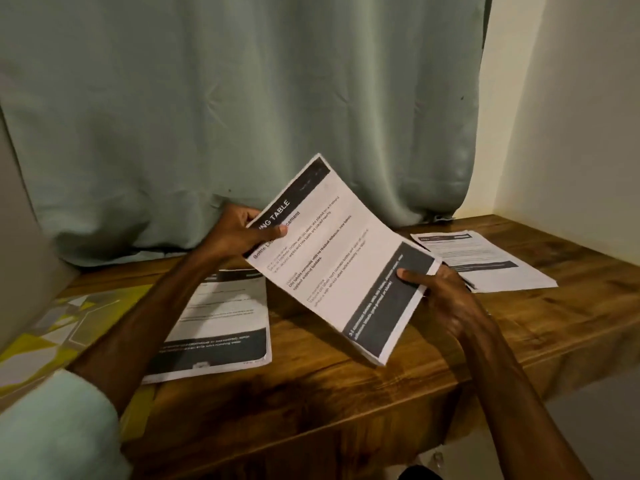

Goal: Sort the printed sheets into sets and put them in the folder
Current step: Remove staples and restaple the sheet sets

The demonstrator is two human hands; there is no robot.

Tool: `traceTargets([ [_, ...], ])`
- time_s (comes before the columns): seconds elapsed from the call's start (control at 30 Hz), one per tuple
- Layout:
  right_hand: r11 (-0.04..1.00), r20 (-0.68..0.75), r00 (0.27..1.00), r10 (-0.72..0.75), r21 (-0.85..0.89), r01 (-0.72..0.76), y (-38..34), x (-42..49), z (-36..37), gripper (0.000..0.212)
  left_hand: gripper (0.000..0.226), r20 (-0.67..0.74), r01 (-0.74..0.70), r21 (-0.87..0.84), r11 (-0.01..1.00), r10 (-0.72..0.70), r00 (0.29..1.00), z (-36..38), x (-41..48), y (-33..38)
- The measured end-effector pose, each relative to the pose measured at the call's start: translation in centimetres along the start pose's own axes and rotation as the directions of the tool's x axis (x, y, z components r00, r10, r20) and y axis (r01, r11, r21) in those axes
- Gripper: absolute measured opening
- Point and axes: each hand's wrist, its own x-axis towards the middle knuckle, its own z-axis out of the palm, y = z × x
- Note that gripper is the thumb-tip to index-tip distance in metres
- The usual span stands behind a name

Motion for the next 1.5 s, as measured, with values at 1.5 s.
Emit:
traceTargets([
  [1.5, 0.798, -0.123, 0.896, -0.428, -0.516, 0.311, 4.1, 1.1, 5.9, 0.042, 0.018, -0.133, -0.04, -0.297, 0.954, 0.0, 0.991, 10.5, -4.7, -2.6],
])
